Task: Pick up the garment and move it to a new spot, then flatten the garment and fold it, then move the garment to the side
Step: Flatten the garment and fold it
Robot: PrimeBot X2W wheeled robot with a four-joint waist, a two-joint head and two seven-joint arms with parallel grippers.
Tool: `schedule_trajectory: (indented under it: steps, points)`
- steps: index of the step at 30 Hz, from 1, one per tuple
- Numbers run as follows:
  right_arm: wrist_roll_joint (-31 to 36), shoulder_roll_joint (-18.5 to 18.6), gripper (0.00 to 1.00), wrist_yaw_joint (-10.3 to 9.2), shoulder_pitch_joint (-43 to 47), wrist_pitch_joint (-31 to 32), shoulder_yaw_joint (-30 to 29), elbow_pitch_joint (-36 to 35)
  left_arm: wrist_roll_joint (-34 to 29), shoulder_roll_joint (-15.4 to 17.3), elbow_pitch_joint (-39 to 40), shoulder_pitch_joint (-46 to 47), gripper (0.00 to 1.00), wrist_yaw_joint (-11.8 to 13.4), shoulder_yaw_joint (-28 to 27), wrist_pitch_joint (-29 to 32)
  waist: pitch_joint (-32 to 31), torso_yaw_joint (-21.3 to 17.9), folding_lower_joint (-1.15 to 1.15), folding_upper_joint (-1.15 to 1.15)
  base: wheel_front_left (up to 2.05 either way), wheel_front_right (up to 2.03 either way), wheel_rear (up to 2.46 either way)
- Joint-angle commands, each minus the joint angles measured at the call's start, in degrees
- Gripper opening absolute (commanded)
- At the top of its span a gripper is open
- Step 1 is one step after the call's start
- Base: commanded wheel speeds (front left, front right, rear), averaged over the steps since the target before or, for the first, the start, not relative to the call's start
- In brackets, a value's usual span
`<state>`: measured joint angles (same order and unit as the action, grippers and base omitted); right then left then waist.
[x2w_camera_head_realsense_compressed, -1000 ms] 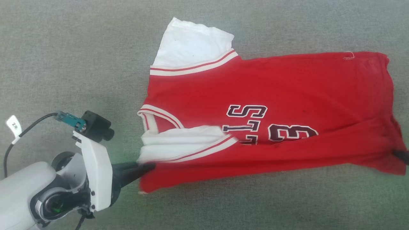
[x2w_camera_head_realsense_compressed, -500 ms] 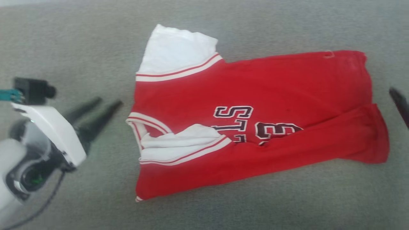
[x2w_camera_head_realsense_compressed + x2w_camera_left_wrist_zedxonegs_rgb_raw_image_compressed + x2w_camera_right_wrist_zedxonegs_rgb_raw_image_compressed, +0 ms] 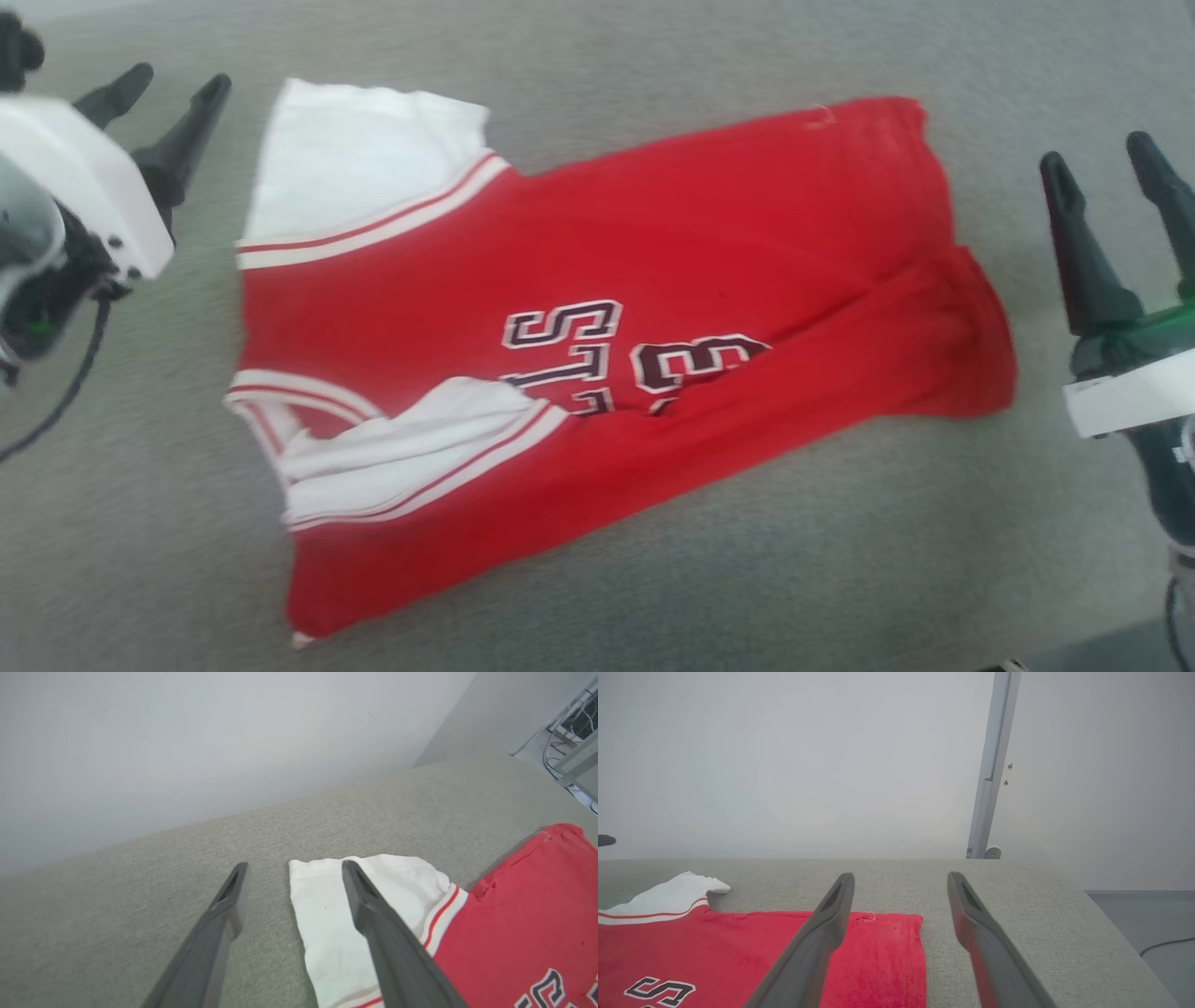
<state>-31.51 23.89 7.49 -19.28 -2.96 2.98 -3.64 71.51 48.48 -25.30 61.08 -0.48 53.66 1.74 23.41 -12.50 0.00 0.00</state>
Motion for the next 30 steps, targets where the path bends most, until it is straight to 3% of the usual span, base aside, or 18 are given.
schedule_trajectory:
  steps: [1, 6, 12, 18, 19, 20, 21, 22, 23, 26, 30]
  points:
    - [0.4, -0.7, 1.0, 0.0, -0.7, -1.2, 0.3, 0.1, -0.3, -0.6, -2.0, 2.0, 1.0, -0.7, 0.7, 2.7, 1.5, -2.4, 0.0, 0.0, 0.0, 0.0, 0.0]
    - [0.2, -1.7, 1.0, 0.0, -0.2, -2.0, 2.6, 1.1, 0.8, -2.0, -9.9, 8.5, 1.0, -3.5, 4.1, 17.7, 2.8, -5.3, 0.0, 0.0, 0.0, 0.0, 0.0]
    - [-0.4, -1.9, 1.0, 0.0, -1.5, -1.3, 5.6, 1.4, 4.7, -4.4, -17.5, 14.7, 1.0, -4.4, 5.0, 33.4, 5.1, -8.3, 0.0, 0.0, 0.0, 0.0, 0.0]
    - [-0.7, -1.2, 1.0, 0.0, -2.3, -0.6, 6.5, 1.6, 3.7, -5.4, -21.0, 17.8, 1.0, -5.1, 7.6, 42.0, 6.6, -9.1, 0.0, 0.0, 0.0, 0.0, 0.0]
    - [-0.8, -1.0, 1.0, 0.0, -2.4, -0.4, 6.7, 1.5, 3.7, -5.6, -21.4, 18.0, 0.78, -5.2, 7.9, 42.3, 6.8, -9.0, 0.0, 0.0, 0.0, 0.0, 0.0]
    - [-0.8, -0.8, 1.0, 0.0, -2.6, -0.2, 6.7, 1.4, 4.0, -6.0, -21.7, 18.0, 0.48, -5.4, 8.0, 42.7, 6.9, -8.8, 0.0, 0.0, 0.0, 0.0, 0.0]
    - [-0.8, -0.7, 1.0, 0.0, -2.9, 0.1, 6.8, 1.3, 4.5, -6.5, -21.9, 18.0, 0.33, -5.7, 7.9, 43.2, 7.1, -8.6, 0.0, 0.0, 0.0, 0.0, 0.0]
    - [-1.1, -0.4, 1.0, 0.0, -3.2, 0.6, 7.0, 1.3, 4.9, -7.0, -22.0, 18.0, 0.06, -5.9, 7.8, 43.4, 7.2, -8.2, 0.0, 0.0, 0.0, 0.0, 0.0]
    - [-1.2, 0.0, 1.0, 0.0, -3.8, 1.2, 7.4, 1.1, 5.4, -7.5, -22.0, 17.9, 0.0, -6.1, 7.7, 43.4, 7.4, -7.9, 0.0, 0.0, 0.0, 0.0, 0.0]
    - [-2.0, 0.9, 1.0, 0.0, -5.2, 3.4, 8.5, 1.2, 5.8, -8.1, -22.0, 17.9, 0.0, -6.4, 7.4, 43.3, 7.7, -7.3, 0.0, 0.0, 0.0, 0.0, 0.0]
    - [-5.2, 4.0, 1.0, 0.0, -10.7, 12.5, 12.6, 2.6, 6.0, -9.3, -21.1, 18.8, 0.0, -6.8, 7.2, 42.3, 8.6, -5.6, 0.0, 0.0, 0.0, 0.0, 0.0]
